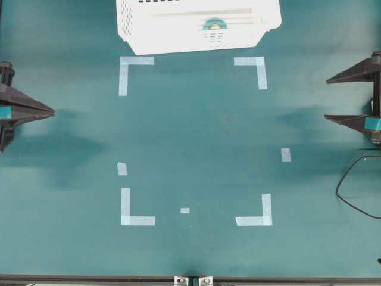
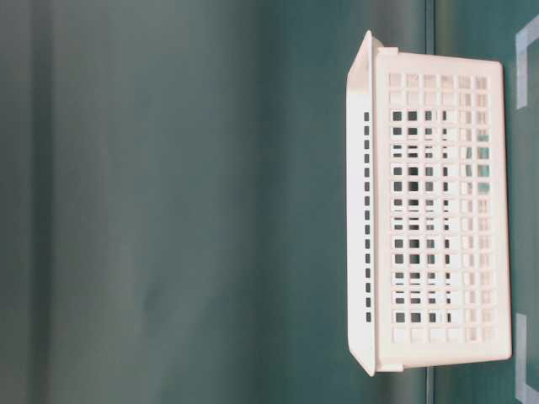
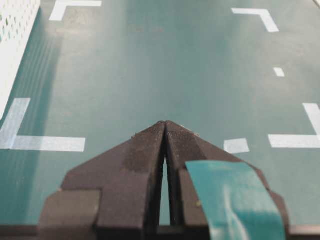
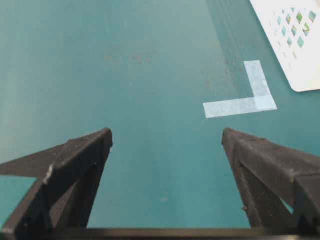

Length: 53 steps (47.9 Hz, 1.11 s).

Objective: Put the tape in the middle into the white basket.

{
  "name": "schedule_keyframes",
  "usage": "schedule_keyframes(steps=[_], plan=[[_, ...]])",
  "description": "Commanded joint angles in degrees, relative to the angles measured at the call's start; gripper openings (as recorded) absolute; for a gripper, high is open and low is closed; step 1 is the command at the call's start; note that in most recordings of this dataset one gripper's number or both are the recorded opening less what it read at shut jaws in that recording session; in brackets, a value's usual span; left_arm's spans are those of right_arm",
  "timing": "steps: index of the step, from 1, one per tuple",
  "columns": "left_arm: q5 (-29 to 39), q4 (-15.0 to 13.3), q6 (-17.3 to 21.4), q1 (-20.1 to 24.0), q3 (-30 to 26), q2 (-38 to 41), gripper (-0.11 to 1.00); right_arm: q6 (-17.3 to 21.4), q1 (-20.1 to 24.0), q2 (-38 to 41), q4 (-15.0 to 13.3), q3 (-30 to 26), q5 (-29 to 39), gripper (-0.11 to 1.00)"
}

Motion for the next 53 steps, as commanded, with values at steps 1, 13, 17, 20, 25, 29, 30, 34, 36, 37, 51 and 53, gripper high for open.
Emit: schedule_keyframes(steps=[1,13,17,20,25,29,30,34,36,37,51,53], plan=[[-0.5,-0.1,0.0,-0.2,-0.7,0.5,-0.11,-0.1,0.4,0.5,0.0,-0.4,-1.1,1.0],[-0.5,-0.1,0.0,-0.2,-0.7,0.4,-0.11,-0.1,1.9,0.5,-0.5,-0.1,-1.8,1.0],[-0.5,-0.1,0.0,-0.2,-0.7,0.4,-0.11,0.0,1.9,0.5,-0.6,-0.1,-1.8,1.0],[-0.5,-0.1,0.0,-0.2,-0.7,0.4,-0.11,0.0,2.0,0.5,-0.6,0.0,-1.8,1.0],[-0.5,-0.1,0.0,-0.2,-0.7,0.4,-0.11,0.0,2.0,0.4,-0.7,0.0,-1.8,1.0],[-0.5,-0.1,0.0,-0.2,-0.7,0.4,-0.11,0.0,1.9,0.3,-0.8,0.1,-1.8,1.0],[-0.5,-0.1,0.0,-0.2,-0.7,0.4,-0.11,0.0,2.0,0.3,-0.8,0.2,-1.8,1.0],[-0.5,-0.1,0.0,-0.2,-0.8,0.5,-0.11,0.0,1.9,-0.1,-0.9,0.3,-2.0,1.0],[-0.5,-0.1,0.0,-0.2,-0.7,0.4,-0.11,0.1,2.0,-0.3,-0.9,0.4,-2.2,1.0],[-0.5,-0.1,0.0,-0.2,-0.7,0.4,-0.11,0.1,2.0,-0.4,-0.9,0.5,-2.2,1.0],[-0.5,-0.1,0.1,-0.2,-0.8,0.5,-0.11,0.3,1.9,-1.8,-0.9,1.4,-3.1,1.0],[-0.4,-0.1,0.2,-0.2,-0.8,0.5,-0.11,0.3,1.9,-1.7,-0.8,1.4,-3.1,1.0]])
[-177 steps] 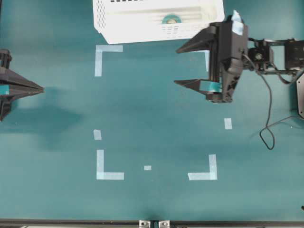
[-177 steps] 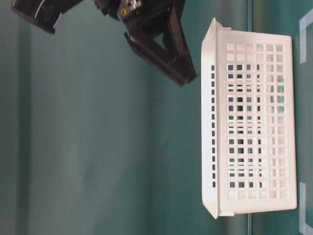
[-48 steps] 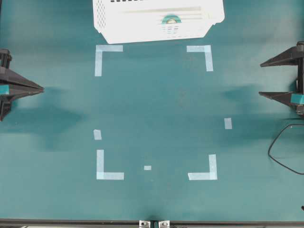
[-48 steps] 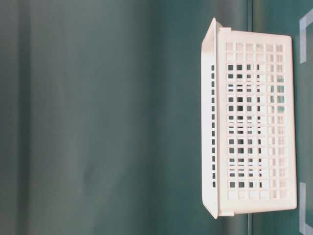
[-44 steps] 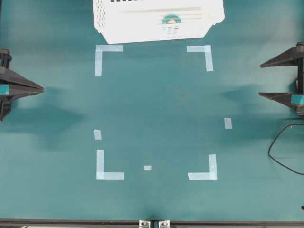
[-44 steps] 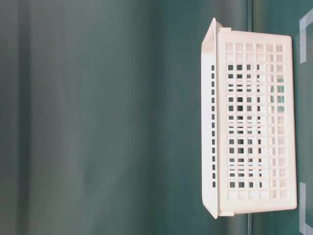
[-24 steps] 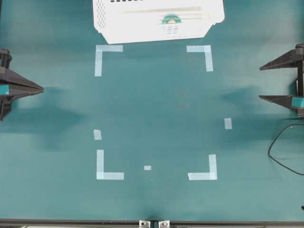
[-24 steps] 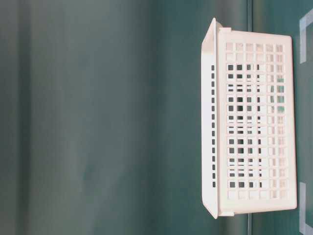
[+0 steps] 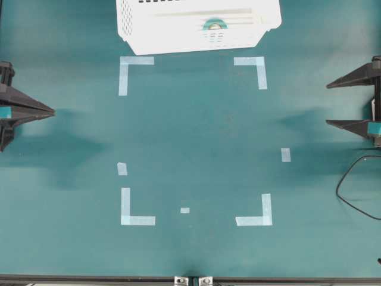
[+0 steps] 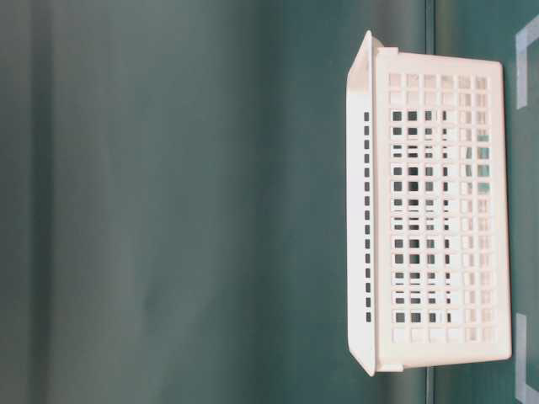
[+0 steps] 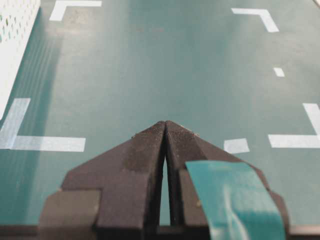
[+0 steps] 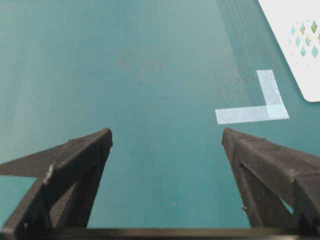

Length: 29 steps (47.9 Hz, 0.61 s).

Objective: Put the tape in the middle into the white basket.

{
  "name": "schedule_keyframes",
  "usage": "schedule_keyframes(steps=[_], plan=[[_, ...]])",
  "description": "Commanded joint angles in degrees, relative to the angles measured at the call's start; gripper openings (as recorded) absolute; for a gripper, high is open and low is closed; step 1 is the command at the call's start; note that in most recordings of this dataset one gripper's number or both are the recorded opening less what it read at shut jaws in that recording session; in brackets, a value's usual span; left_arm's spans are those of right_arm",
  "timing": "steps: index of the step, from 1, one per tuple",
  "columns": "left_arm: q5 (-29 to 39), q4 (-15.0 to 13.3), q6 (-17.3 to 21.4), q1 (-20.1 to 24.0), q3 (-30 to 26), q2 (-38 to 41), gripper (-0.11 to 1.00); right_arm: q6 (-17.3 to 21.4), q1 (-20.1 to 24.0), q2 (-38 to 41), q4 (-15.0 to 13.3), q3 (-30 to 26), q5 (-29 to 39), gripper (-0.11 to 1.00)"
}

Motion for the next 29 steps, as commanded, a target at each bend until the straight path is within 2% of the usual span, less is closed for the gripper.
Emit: schedule_keyframes(steps=[1,29], plan=[[-0.5,-0.1,0.1,-0.2,-0.8,0.4,-0.11,0.0,0.2,0.4,-0.1,-0.6,-0.8,1.0],[-0.4,-0.1,0.2,-0.2,-0.8,0.4,-0.11,0.2,0.1,0.3,-0.3,0.4,-2.3,1.0]])
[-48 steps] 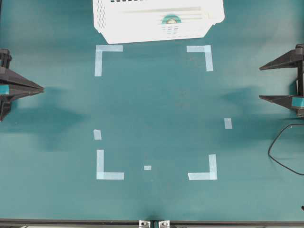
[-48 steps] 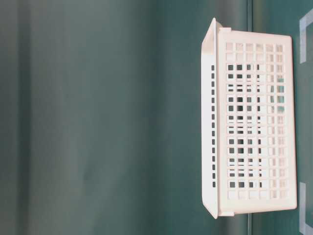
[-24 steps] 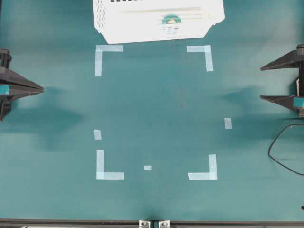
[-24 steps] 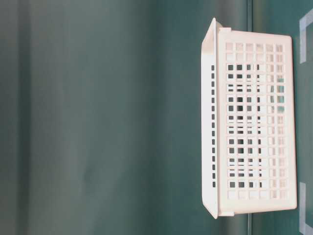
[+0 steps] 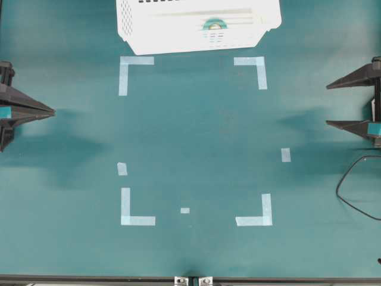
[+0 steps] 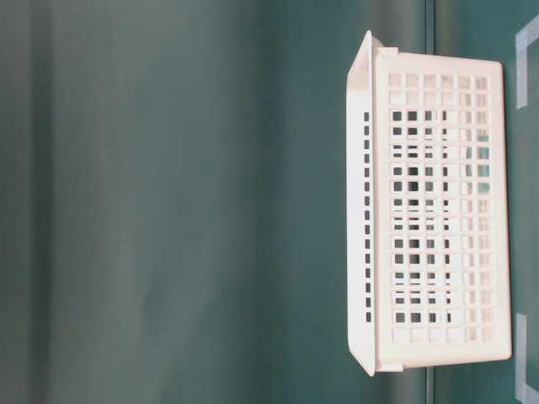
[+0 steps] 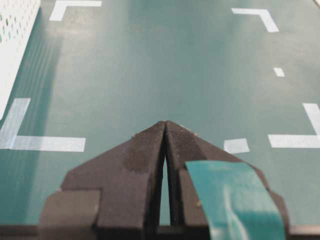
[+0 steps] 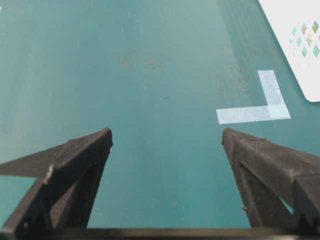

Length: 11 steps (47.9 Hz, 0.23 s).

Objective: Put the tape in the middle into the white basket.

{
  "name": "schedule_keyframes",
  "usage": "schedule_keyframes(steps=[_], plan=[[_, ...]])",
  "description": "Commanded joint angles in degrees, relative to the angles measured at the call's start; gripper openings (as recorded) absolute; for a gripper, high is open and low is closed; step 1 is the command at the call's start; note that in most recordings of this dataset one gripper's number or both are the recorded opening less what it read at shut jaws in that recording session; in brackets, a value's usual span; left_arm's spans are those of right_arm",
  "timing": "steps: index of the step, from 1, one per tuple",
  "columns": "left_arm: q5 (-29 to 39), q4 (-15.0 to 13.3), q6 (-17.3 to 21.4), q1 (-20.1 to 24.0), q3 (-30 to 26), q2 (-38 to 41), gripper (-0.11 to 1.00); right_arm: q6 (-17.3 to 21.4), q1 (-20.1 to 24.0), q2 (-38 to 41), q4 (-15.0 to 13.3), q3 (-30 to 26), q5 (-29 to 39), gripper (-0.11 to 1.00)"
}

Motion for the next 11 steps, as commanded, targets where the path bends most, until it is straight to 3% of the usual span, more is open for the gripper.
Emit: schedule_keyframes(steps=[1,11], plan=[[-0.4,-0.1,0.1,-0.2,-0.8,0.4,-0.11,0.1,0.1,0.4,-0.1,-0.4,-1.0,1.0],[-0.4,0.0,0.1,-0.2,-0.8,0.5,-0.11,0.1,0.1,0.4,0.0,0.4,-2.6,1.0]])
